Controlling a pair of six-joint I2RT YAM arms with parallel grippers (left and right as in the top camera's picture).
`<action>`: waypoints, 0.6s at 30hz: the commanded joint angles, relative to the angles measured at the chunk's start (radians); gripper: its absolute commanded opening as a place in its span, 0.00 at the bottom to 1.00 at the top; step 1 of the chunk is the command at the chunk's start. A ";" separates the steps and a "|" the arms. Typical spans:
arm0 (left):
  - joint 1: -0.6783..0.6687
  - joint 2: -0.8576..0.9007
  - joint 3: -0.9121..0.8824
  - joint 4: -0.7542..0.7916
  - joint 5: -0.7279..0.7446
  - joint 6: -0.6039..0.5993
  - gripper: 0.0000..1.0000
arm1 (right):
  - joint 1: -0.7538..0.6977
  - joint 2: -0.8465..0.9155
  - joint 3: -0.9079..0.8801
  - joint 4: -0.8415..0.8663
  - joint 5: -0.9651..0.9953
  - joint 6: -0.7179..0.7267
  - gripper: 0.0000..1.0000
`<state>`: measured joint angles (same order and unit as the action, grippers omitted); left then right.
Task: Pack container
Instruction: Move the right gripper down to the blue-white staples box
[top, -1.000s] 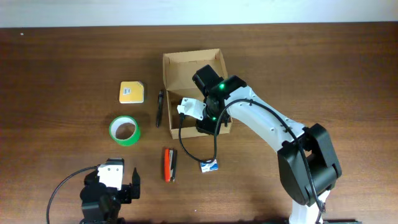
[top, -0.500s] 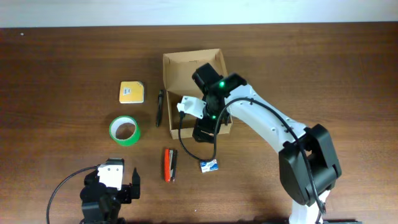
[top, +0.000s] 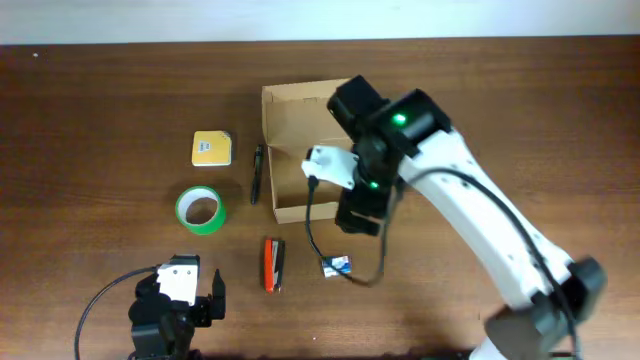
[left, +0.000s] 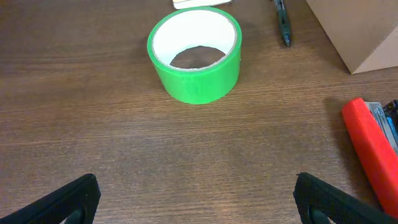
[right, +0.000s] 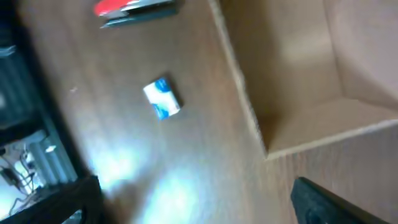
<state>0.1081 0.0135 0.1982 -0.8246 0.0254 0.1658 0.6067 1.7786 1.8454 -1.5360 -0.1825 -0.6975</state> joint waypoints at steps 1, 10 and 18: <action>0.006 -0.008 -0.007 0.002 -0.004 0.019 1.00 | 0.082 -0.096 -0.019 -0.034 -0.003 -0.011 0.99; 0.006 -0.008 -0.007 0.002 -0.004 0.019 0.99 | 0.259 -0.290 -0.390 0.069 0.012 0.132 0.99; 0.006 -0.008 -0.007 0.002 -0.004 0.019 1.00 | 0.270 -0.317 -0.713 0.312 0.006 0.182 0.99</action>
<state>0.1081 0.0135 0.1982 -0.8246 0.0254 0.1658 0.8677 1.4708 1.1740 -1.2617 -0.1772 -0.5449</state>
